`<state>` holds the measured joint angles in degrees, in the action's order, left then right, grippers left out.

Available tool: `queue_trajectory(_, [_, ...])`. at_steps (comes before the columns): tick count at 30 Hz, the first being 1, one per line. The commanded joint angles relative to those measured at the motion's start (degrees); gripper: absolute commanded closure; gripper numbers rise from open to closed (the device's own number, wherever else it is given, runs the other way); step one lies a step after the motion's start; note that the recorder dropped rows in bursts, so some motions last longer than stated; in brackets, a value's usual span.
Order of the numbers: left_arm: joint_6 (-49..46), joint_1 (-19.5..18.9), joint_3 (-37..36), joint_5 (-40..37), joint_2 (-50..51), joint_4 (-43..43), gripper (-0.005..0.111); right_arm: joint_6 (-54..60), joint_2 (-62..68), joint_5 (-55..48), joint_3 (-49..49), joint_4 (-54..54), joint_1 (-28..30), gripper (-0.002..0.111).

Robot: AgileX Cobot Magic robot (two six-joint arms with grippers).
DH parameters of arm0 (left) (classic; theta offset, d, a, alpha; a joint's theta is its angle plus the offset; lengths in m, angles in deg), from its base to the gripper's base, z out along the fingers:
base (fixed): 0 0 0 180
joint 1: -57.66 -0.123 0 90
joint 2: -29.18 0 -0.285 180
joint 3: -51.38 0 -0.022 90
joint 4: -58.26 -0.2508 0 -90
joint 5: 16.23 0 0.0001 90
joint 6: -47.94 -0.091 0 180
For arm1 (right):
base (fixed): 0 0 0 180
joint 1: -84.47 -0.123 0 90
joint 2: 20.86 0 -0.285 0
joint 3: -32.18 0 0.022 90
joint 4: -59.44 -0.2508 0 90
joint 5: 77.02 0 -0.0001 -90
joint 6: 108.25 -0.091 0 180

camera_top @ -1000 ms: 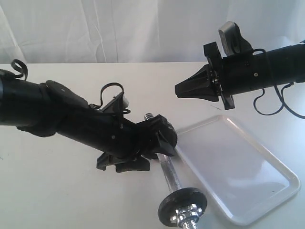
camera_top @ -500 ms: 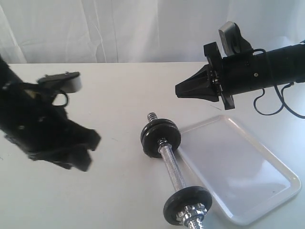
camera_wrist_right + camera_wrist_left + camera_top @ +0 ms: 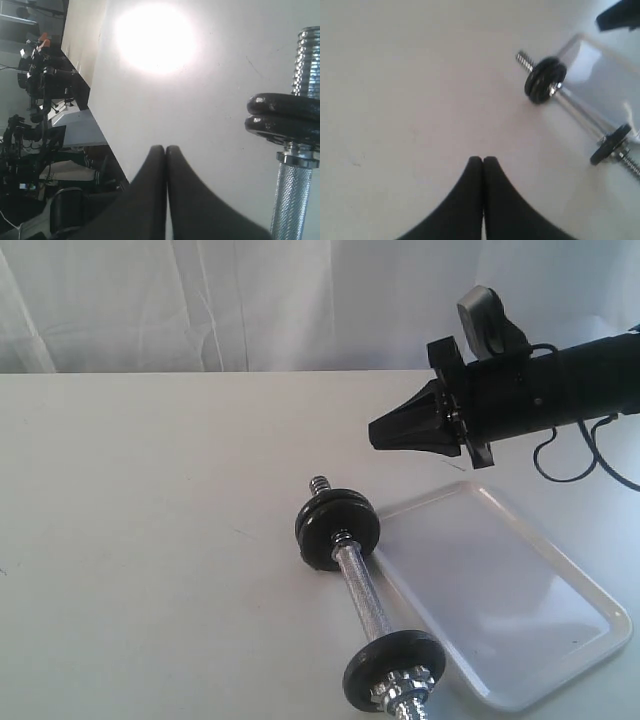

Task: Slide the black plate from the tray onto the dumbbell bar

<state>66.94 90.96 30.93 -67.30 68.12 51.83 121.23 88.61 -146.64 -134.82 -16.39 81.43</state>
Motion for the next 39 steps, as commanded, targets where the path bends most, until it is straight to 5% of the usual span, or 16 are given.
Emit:
queue_trajectory(1, [0.24,-0.04,-1.01,3.35,-7.82,-1.22,0.107,8.97,-0.41,-0.35,-0.27,1.92,0.23,0.108])
queue_trajectory(24, [0.31,-0.55,-4.72,3.45,-9.16,-0.38,0.107,9.88,-0.41,-0.35,-0.27,2.84,0.23,0.108])
queue_trajectory(36, [0.31,-25.35,-17.45,3.47,-22.92,0.82,0.107,9.88,-0.41,-0.35,-0.27,2.84,0.23,0.108])
queue_trajectory(39, [0.31,-28.15,-21.01,3.47,-26.09,0.82,0.107,9.88,-0.41,-0.35,-0.27,2.84,0.23,0.108])
